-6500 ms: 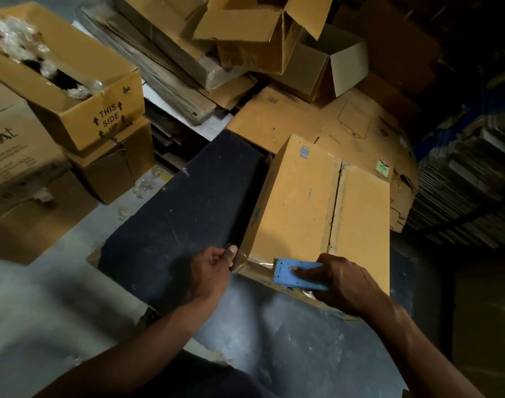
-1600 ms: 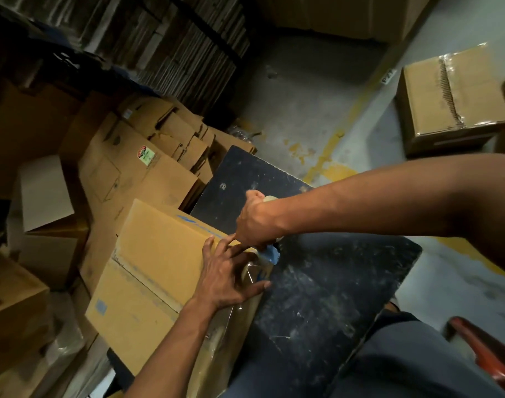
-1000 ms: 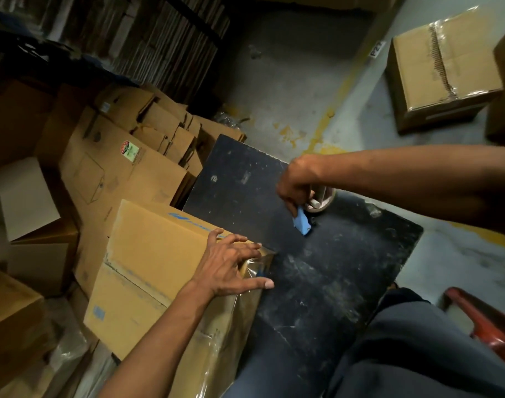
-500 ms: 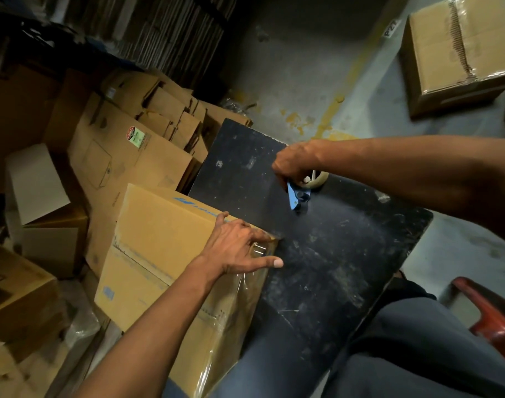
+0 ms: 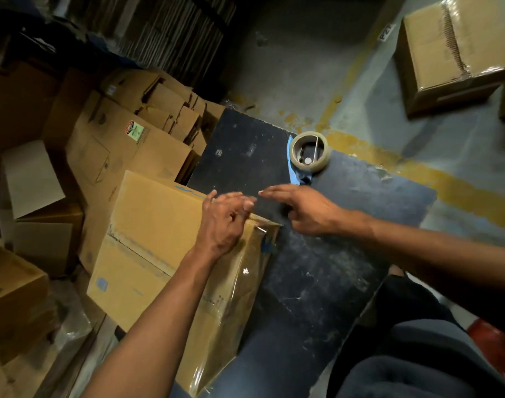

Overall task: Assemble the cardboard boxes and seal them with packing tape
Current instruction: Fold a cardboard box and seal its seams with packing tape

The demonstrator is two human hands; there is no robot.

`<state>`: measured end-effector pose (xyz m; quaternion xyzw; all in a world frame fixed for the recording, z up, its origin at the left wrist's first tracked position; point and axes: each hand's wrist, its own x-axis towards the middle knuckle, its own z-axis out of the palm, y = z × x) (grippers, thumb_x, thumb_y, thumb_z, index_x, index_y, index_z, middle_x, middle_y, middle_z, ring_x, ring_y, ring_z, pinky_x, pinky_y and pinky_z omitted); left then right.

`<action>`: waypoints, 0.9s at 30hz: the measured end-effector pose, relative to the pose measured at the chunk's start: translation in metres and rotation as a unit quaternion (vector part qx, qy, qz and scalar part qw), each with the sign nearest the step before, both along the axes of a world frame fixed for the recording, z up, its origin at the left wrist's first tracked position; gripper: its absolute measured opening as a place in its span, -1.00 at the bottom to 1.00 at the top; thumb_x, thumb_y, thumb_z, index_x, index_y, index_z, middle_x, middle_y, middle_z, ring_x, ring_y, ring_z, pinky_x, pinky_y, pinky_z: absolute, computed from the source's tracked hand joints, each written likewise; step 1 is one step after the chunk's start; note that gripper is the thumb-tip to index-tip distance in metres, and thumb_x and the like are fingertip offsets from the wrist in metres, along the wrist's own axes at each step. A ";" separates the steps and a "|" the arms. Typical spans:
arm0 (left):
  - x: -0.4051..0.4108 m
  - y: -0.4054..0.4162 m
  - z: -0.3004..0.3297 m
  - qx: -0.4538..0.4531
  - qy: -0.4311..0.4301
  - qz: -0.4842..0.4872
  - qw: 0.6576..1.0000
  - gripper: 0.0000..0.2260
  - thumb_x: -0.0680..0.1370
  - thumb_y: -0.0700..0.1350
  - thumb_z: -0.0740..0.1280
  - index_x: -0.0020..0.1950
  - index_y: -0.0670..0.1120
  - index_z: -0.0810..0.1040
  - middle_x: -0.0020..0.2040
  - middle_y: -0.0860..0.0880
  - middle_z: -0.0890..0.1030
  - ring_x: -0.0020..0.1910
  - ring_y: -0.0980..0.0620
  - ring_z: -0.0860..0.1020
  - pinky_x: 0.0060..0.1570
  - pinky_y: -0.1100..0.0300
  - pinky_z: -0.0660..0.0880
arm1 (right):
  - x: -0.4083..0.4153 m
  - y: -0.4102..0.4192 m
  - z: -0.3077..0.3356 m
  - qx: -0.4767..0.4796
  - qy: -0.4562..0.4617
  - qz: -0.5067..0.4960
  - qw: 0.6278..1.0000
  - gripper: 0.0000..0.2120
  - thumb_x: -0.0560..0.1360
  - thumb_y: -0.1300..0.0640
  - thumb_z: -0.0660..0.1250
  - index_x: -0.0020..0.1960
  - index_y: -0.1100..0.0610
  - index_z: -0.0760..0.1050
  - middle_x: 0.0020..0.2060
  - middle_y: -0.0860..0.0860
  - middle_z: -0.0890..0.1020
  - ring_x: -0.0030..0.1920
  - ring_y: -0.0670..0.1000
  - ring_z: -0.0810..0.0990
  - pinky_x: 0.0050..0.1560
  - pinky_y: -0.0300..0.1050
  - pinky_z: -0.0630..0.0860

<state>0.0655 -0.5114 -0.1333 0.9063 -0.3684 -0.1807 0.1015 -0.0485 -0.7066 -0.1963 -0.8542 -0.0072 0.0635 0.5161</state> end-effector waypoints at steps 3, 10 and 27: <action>0.000 0.013 -0.015 -0.010 -0.084 0.020 0.996 -0.47 0.68 0.26 0.02 0.23 0.04 0.71 0.23 0.08 0.70 0.34 0.06 0.55 0.51 -0.16 0.17 | -0.035 0.041 -0.021 0.094 0.031 -0.047 0.994 -0.09 0.35 0.43 0.26 0.66 0.04 0.17 0.62 -0.01 0.24 0.61 -0.08 0.16 0.57 -0.07 0.27; 0.002 0.019 -0.034 -0.007 -0.117 0.019 0.993 -0.47 0.70 0.21 -0.03 0.16 0.09 0.73 0.14 0.08 0.72 0.23 0.07 0.56 0.49 -0.10 0.18 | -0.066 0.136 -0.055 0.148 -0.044 -0.151 0.976 0.02 0.35 0.48 0.27 0.69 0.10 -0.11 0.68 -0.07 -0.10 0.66 -0.08 -0.10 0.60 0.04 0.22; -0.001 0.021 -0.040 -0.033 -0.135 0.016 0.990 -0.42 0.70 0.23 -0.08 0.10 0.09 0.73 0.03 0.09 0.73 0.12 0.08 0.60 0.47 -0.11 0.23 | -0.034 0.203 -0.058 0.123 -0.104 -0.370 0.915 -0.04 0.37 0.33 0.20 0.68 0.11 -0.14 0.67 -0.08 -0.16 0.67 -0.01 -0.11 0.59 0.33 0.10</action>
